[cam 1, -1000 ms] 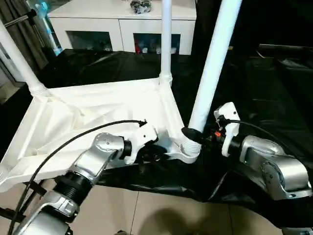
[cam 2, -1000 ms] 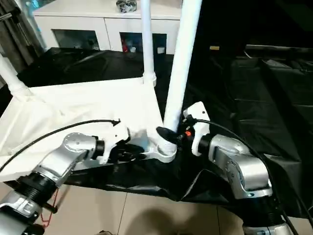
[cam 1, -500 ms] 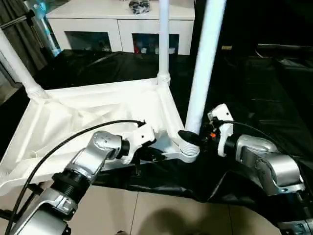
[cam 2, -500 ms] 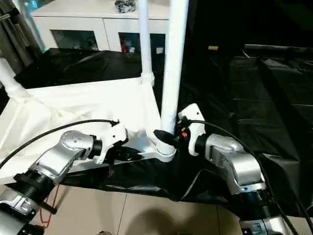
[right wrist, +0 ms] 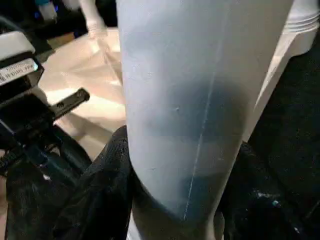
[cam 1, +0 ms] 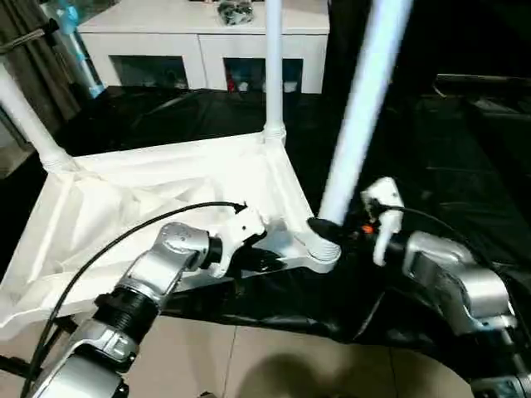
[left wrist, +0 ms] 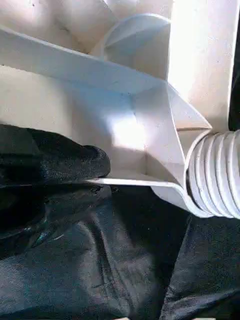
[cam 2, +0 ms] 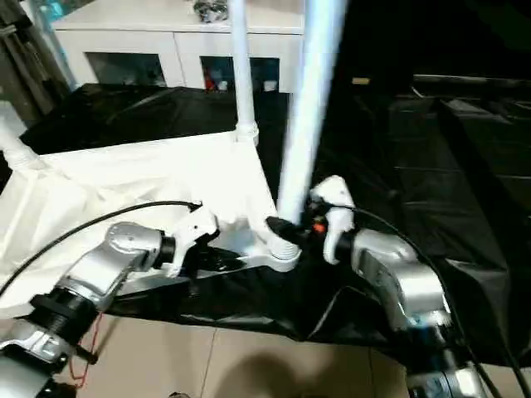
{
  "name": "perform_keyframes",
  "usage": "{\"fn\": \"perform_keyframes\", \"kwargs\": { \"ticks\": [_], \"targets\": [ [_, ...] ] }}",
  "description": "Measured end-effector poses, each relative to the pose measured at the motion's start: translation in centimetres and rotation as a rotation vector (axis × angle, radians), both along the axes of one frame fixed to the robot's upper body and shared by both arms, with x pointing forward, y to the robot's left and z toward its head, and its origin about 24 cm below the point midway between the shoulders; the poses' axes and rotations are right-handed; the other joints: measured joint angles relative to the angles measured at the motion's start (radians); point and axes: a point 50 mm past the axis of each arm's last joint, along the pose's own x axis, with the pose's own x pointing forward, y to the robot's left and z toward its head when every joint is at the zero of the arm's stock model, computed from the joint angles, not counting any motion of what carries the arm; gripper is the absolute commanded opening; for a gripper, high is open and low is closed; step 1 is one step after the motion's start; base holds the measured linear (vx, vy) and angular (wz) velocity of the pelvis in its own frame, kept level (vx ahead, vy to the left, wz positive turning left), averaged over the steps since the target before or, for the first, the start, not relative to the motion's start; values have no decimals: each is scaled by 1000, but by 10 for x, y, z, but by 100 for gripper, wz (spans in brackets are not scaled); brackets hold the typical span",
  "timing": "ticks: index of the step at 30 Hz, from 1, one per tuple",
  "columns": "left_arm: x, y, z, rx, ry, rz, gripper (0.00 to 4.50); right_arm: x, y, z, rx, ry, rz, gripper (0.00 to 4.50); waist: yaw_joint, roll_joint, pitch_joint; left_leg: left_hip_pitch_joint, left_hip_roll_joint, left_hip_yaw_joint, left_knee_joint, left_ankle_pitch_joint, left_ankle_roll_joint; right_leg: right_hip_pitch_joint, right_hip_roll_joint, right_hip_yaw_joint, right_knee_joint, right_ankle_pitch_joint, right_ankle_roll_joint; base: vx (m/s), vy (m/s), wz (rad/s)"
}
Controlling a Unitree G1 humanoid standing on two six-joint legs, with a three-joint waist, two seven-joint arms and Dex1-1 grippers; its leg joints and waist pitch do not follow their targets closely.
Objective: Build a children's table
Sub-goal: Insert table leg to table base
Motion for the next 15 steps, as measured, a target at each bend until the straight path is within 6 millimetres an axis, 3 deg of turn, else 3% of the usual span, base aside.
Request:
{"fn": "perform_keyframes", "kwargs": {
  "ticks": [7, 15],
  "targets": [
    [1, -4, -3, -6, 10, 12, 0, -9, -5, -9, 28, -54, -45, 188, 8, 8, -6, 0, 0, 0, -1, 0, 0, 1, 0, 0, -2, -3, 5, 0, 0, 0],
    [2, -5, -4, -12, 15, 16, 0, -16, -3, -12, 9, -99, -58, 188, 9, 10, -7, 0, 0, 0, -2, 0, 0, 2, 0, 0, -4, -3, 5, 0, 0, 0]
  ]
}}
